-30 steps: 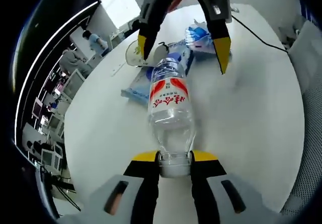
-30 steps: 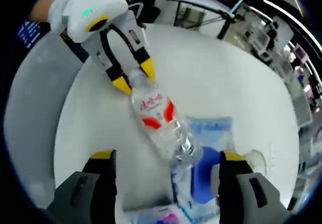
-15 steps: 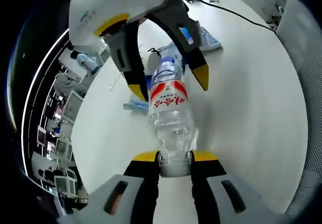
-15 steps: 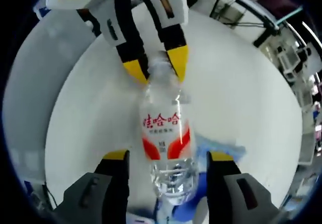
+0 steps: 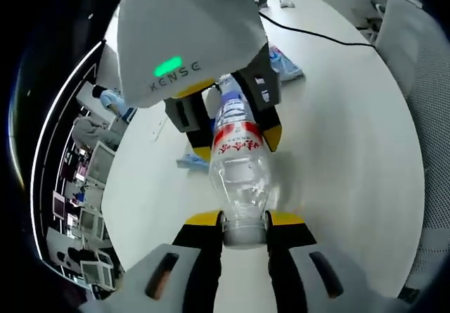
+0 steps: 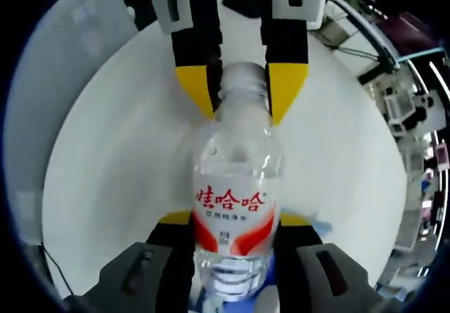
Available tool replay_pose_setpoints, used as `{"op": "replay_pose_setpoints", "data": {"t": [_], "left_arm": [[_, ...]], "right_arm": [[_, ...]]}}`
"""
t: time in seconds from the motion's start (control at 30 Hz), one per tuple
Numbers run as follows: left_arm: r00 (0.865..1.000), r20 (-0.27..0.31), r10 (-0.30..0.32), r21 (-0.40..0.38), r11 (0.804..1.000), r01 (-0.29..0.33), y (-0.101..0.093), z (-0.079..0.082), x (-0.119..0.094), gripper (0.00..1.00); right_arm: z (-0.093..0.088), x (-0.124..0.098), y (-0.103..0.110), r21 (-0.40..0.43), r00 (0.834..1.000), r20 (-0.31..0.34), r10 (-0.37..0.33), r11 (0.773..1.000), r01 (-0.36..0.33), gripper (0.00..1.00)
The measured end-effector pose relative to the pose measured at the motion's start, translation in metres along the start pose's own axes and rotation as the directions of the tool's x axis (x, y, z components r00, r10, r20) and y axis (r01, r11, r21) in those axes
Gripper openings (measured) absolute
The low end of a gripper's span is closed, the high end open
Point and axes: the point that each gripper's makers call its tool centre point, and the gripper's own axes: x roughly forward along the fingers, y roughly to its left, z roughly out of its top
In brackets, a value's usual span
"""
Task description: Arrange the tabletop items into an orderly group along one side of the table until the central work area is clear of visible clutter.
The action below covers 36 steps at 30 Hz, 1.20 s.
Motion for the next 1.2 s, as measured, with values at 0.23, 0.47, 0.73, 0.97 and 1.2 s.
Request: {"op": "replay_pose_setpoints", "data": {"t": [0.23,0.47,0.73,0.97,1.2], "left_arm": [[0.999,0.043,0.015,-0.005,1.0,-0.015,0.003,0.009,-0.007,0.22],[0.995,0.085,0.046,-0.089,0.995,-0.038,0.005,0.015,-0.013,0.29],[0.988,0.126,0.088,-0.253,0.966,-0.054,0.011,0.009,-0.023,0.37],[0.966,0.189,0.174,-0.508,0.86,-0.056,0.016,0.006,-0.028,0.36],[0.955,0.188,0.231,-0.742,0.671,-0.016,0.016,-0.017,-0.026,0.36]], "right_arm": [[0.001,-0.005,-0.001,0.03,0.997,0.047,-0.067,0.997,0.066,0.39],[0.005,-0.007,0.004,0.08,0.992,0.081,-0.097,0.993,0.09,0.38],[0.012,-0.009,0.012,0.188,0.982,0.131,-0.134,0.976,0.108,0.37],[0.013,-0.008,0.021,0.252,0.977,0.152,-0.153,0.961,0.111,0.37],[0.012,-0.005,0.031,0.283,0.974,0.159,-0.16,0.953,0.11,0.36]]}}
